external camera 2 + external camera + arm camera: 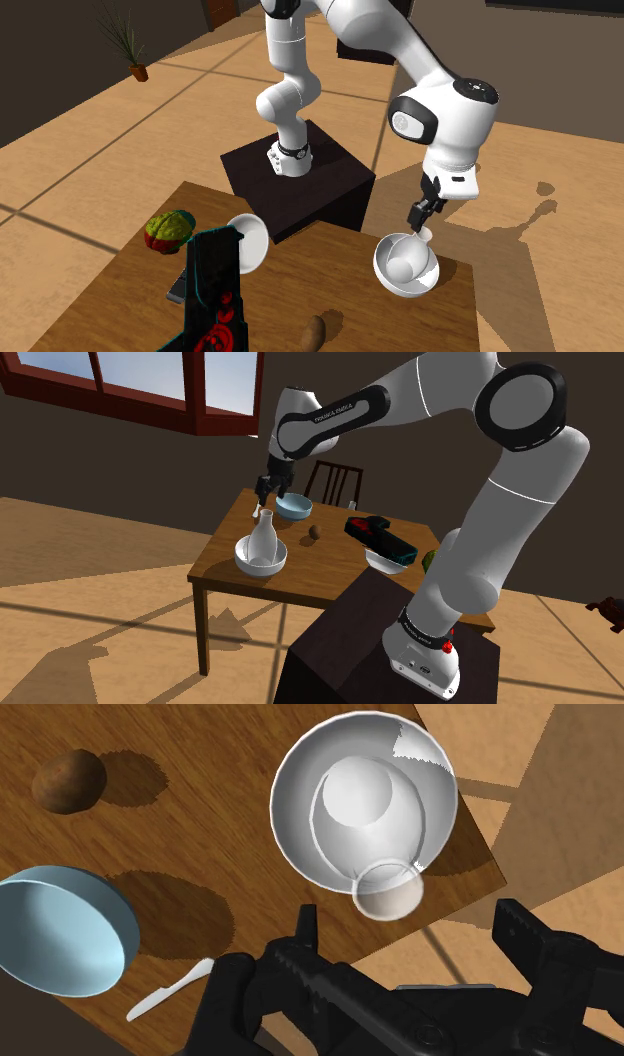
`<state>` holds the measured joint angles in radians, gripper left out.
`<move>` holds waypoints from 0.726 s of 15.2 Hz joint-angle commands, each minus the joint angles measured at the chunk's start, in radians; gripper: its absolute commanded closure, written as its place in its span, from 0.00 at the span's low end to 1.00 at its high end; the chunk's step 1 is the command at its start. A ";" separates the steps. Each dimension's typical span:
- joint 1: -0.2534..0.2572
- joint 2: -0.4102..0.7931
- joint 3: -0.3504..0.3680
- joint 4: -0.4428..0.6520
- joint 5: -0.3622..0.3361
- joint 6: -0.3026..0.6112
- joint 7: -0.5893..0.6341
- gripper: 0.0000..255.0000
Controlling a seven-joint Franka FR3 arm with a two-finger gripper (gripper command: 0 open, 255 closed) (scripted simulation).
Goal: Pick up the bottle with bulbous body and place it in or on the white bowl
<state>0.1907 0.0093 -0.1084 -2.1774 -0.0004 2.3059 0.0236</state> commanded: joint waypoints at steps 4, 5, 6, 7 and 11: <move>0.000 -0.039 0.000 0.025 -0.005 -0.063 0.004 0.00; 0.001 -0.057 0.001 0.039 -0.008 -0.095 0.005 0.00; 0.001 -0.070 0.001 0.051 -0.009 -0.121 0.007 0.00; 0.001 -0.070 0.001 0.051 -0.009 -0.121 0.007 0.00; 0.001 -0.070 0.001 0.051 -0.009 -0.121 0.007 0.00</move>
<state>0.1916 -0.0600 -0.1072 -2.1264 -0.0097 2.1863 0.0304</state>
